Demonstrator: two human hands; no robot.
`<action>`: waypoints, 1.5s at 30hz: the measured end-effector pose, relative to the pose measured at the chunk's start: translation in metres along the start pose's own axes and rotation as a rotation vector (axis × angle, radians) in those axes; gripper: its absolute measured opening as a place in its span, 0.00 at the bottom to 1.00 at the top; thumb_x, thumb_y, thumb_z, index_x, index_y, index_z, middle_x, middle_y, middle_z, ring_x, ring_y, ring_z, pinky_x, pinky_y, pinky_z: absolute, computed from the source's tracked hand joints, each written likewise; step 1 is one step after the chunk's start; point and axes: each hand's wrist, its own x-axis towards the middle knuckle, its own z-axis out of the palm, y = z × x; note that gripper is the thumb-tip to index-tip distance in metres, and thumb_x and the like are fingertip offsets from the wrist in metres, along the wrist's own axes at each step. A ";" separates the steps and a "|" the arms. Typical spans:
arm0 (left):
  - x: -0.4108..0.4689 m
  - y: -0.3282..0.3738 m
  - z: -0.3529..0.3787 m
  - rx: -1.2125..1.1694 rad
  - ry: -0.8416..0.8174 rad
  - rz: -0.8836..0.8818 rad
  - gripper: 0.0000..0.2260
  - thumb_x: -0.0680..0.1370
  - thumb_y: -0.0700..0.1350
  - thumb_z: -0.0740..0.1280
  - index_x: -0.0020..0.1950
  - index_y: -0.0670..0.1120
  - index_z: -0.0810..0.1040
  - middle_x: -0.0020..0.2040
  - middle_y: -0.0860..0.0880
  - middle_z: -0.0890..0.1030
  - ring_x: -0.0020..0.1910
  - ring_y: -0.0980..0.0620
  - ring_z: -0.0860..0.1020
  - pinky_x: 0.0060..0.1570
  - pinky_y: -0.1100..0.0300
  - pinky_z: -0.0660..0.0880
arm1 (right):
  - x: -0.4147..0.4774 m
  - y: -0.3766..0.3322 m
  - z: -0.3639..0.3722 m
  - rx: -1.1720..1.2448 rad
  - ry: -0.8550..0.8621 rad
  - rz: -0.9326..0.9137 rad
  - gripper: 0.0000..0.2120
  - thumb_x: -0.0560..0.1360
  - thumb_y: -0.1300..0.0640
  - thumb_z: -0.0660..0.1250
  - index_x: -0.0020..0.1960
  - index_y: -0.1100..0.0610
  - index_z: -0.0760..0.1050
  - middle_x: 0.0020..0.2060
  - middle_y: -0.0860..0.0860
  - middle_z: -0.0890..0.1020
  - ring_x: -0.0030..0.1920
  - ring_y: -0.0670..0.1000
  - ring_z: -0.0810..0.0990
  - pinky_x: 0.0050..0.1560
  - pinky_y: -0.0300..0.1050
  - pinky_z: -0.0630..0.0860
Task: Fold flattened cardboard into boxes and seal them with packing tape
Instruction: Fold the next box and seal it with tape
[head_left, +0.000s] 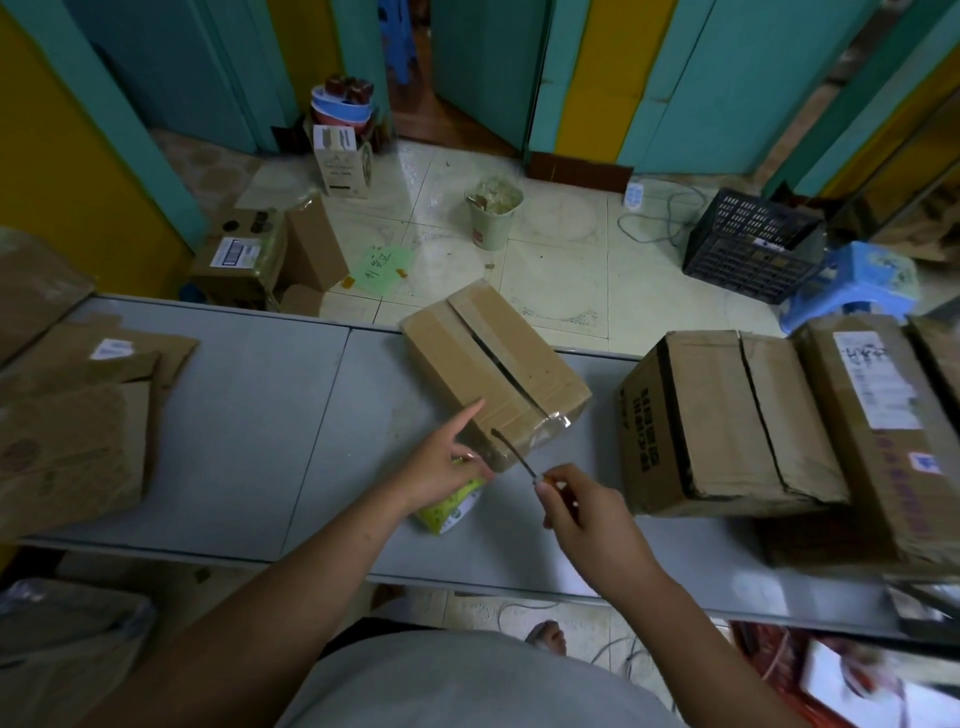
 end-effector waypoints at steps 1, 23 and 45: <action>-0.001 0.000 0.000 -0.001 0.001 0.003 0.45 0.77 0.44 0.77 0.83 0.70 0.54 0.49 0.52 0.89 0.54 0.56 0.86 0.59 0.58 0.77 | 0.008 -0.005 0.002 -0.036 -0.015 0.009 0.09 0.84 0.43 0.62 0.54 0.46 0.78 0.35 0.46 0.83 0.36 0.45 0.82 0.40 0.48 0.81; -0.011 0.010 -0.008 0.089 0.019 0.017 0.42 0.79 0.41 0.73 0.83 0.70 0.56 0.48 0.52 0.89 0.51 0.53 0.87 0.61 0.53 0.81 | 0.055 -0.020 0.014 -0.311 -0.217 0.016 0.15 0.84 0.50 0.62 0.45 0.58 0.80 0.37 0.55 0.83 0.38 0.54 0.82 0.40 0.47 0.76; -0.017 -0.009 -0.036 0.431 0.134 0.199 0.40 0.81 0.45 0.69 0.81 0.75 0.51 0.50 0.64 0.87 0.51 0.66 0.84 0.56 0.61 0.78 | 0.026 0.066 0.012 -0.181 0.230 -0.082 0.07 0.80 0.51 0.70 0.57 0.51 0.82 0.50 0.45 0.79 0.53 0.47 0.76 0.55 0.51 0.77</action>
